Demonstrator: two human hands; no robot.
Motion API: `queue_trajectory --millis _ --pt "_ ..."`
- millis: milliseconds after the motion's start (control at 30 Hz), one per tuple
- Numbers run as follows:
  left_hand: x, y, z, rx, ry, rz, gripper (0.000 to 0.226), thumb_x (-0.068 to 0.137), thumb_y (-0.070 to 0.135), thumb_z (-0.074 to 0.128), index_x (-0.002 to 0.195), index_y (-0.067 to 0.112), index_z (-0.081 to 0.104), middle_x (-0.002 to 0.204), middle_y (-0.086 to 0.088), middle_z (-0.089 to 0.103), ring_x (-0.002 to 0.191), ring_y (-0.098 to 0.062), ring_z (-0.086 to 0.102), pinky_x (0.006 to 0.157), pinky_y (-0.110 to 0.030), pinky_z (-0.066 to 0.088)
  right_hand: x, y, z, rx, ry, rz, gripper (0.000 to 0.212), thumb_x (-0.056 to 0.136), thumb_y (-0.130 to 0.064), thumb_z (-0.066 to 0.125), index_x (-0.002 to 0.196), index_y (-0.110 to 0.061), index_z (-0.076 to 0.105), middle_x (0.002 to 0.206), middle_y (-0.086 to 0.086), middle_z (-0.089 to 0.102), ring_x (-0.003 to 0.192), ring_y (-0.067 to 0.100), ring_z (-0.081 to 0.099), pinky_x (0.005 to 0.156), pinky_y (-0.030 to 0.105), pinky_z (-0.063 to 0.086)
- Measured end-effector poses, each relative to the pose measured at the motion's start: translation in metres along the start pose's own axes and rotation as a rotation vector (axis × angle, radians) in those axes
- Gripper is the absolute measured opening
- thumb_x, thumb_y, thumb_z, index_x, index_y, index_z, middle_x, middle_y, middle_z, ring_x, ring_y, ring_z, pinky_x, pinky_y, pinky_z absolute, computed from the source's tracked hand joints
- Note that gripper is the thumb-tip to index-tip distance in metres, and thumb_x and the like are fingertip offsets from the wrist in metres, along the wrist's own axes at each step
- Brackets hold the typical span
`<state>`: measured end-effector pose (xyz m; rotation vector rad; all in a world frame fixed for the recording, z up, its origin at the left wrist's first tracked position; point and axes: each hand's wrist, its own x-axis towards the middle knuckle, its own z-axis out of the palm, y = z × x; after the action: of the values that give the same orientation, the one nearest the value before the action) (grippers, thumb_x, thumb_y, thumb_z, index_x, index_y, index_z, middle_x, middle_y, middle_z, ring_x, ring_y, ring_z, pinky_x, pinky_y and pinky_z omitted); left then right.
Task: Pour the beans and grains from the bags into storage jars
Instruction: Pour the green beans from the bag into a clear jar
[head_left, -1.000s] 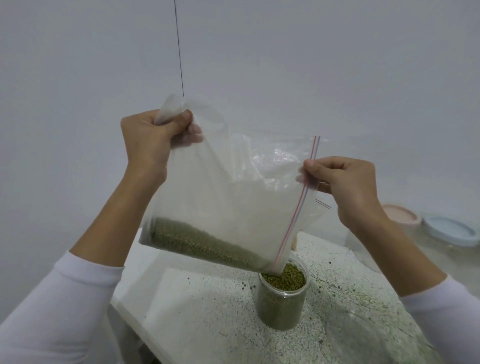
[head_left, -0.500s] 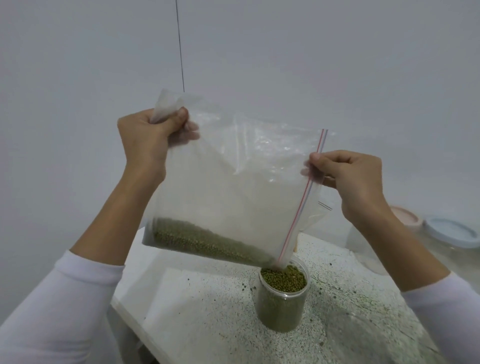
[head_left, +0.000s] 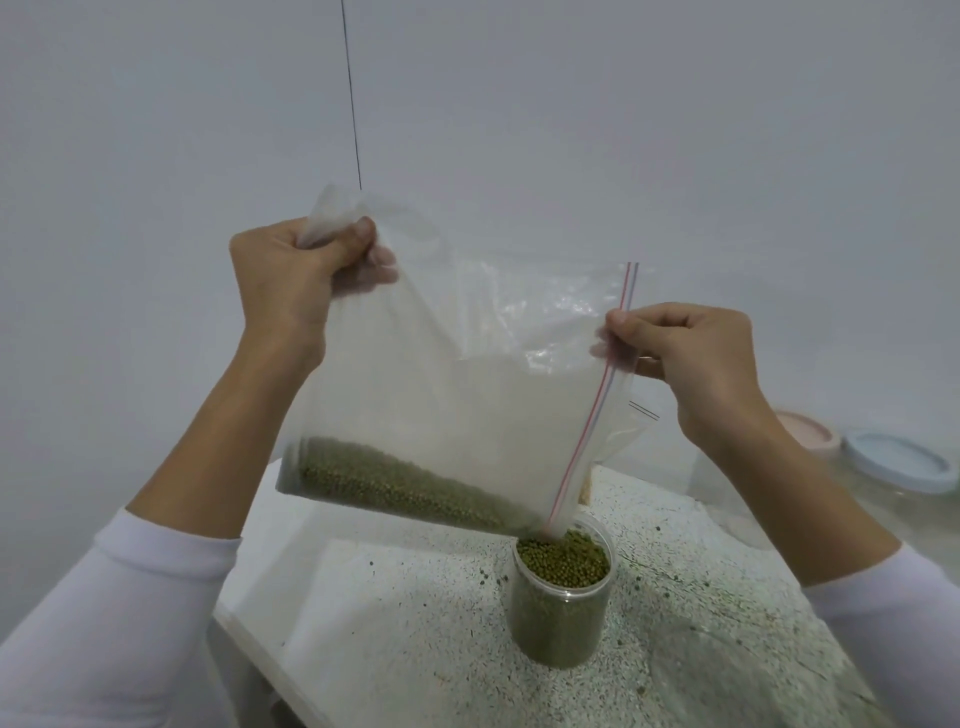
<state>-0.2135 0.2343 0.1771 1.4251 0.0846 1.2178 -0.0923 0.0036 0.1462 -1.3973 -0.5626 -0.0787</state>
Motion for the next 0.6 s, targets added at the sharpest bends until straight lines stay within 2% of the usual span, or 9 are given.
queue_trajectory --millis 300,467,600 --pt "0.0016 0.0009 0.0003 0.024 0.002 -0.013 0.019 0.085 0.005 0.068 0.066 0.007 0.067 0.053 0.004 0.064 0.055 -0.015 0.065 0.071 -0.036 0.059 0.0005 0.0002 -0.0016 -0.007 -0.007 -0.010 0.008 0.081 -0.006 0.071 0.076 0.001 0.070 0.068 0.009 0.070 0.062 0.020 0.069 0.071 0.034 0.058" --pt "0.0006 -0.0025 -0.0029 0.036 -0.009 -0.031 0.017 0.085 0.008 0.068 0.069 0.007 0.067 0.055 0.003 0.065 0.057 -0.016 0.066 0.079 -0.043 0.058 -0.0010 0.0020 -0.0043 -0.014 -0.005 -0.012 0.011 0.082 -0.007 0.071 0.079 0.004 0.070 0.073 0.013 0.070 0.065 0.022 0.069 0.072 0.037 0.058" --pt "0.0008 -0.0029 -0.0030 0.025 0.004 -0.048 0.016 0.086 0.007 0.067 0.070 0.006 0.066 0.055 0.003 0.065 0.057 -0.015 0.066 0.077 -0.040 0.059 -0.0022 0.0018 -0.0057 -0.011 0.003 -0.013 0.010 0.082 -0.007 0.071 0.077 0.002 0.070 0.073 0.014 0.070 0.063 0.022 0.069 0.071 0.036 0.059"
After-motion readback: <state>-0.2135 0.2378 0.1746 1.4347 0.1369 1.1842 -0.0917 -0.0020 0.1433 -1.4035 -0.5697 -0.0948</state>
